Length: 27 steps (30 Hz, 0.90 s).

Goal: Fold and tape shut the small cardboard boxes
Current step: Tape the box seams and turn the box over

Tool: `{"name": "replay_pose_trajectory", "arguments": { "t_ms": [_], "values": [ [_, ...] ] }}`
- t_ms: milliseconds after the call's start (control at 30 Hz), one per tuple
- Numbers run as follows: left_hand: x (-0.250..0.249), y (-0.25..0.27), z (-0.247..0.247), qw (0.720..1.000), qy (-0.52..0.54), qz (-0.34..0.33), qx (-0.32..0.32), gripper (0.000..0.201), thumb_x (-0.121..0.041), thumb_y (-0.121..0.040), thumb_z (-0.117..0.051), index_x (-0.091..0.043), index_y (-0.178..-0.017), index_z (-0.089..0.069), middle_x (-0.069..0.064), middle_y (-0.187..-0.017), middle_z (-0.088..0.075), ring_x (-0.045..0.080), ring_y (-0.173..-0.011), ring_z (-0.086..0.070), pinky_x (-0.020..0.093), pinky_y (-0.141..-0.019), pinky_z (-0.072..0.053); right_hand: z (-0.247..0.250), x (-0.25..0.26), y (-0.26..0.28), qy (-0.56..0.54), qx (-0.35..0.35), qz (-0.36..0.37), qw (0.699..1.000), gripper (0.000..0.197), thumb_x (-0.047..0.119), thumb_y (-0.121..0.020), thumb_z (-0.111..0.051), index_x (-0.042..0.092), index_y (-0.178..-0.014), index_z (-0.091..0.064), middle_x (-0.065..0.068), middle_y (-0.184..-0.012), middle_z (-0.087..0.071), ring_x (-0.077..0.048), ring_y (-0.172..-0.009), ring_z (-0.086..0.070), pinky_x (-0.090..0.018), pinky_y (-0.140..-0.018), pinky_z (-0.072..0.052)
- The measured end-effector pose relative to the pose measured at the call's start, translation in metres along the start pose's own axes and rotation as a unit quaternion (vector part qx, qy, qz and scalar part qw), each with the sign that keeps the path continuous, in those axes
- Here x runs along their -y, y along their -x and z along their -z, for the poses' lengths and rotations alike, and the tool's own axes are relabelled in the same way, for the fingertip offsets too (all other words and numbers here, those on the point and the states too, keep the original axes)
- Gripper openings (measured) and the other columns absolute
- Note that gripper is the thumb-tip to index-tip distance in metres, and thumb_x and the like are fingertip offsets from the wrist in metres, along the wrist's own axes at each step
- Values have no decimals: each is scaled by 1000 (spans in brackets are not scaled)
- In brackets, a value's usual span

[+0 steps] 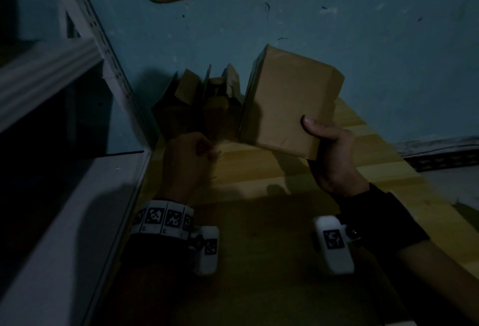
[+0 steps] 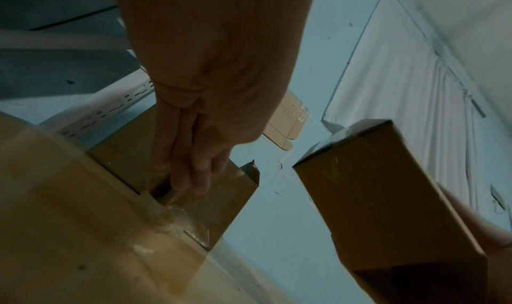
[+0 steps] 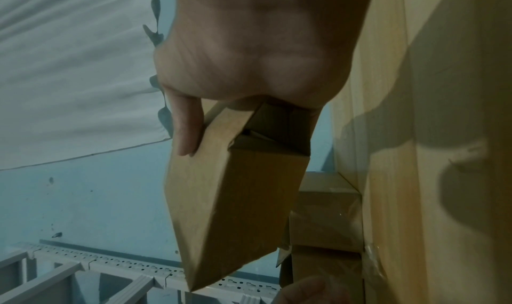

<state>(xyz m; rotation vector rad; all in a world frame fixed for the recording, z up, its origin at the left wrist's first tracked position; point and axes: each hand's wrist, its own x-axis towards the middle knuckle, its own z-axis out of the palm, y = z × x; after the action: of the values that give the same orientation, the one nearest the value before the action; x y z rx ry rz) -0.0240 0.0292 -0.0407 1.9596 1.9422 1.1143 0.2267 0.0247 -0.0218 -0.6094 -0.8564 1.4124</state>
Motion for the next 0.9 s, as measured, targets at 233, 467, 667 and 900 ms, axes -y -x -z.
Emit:
{"name": "replay_pose_trajectory", "arguments": {
  "t_ms": [233,467,667,900],
  "values": [
    [-47,9,14,955,297,-7,-5,26,-48,-89,-60,-27,-104,-65,-5,-100,-70,4,-93,-67,24,-80,-55,0,0,1,34,3,-10,999,61,17,-84,-65,0,-141,-51,-13,-120,-71,-27,-105,-72,-34,-77,-60],
    [-66,19,2,959,254,-27,123,74,-33,-78,-81,-28,-141,-44,-30,-115,-50,-24,-97,-51,-1,-73,-44,0,-7,-3,124,-9,13,992,70,21,-79,-79,4,-141,-51,-15,-130,-68,-32,-117,-68,-49,-94,-59],
    [-65,23,-9,971,214,4,110,90,-37,-71,-87,-22,-147,-40,-6,-138,-55,12,-122,-53,34,-102,-48,2,-13,-4,160,-35,5,986,75,18,-77,-85,8,-141,-47,-9,-127,-71,-25,-112,-71,-46,-93,-60],
    [-59,19,-13,968,229,5,104,67,-29,-70,-87,-17,-129,-59,-9,-117,-66,4,-104,-62,19,-81,-51,-3,-14,-1,180,-57,2,982,81,15,-73,-88,12,-141,-44,-6,-127,-69,-21,-108,-72,-36,-80,-63]
  ]
}}
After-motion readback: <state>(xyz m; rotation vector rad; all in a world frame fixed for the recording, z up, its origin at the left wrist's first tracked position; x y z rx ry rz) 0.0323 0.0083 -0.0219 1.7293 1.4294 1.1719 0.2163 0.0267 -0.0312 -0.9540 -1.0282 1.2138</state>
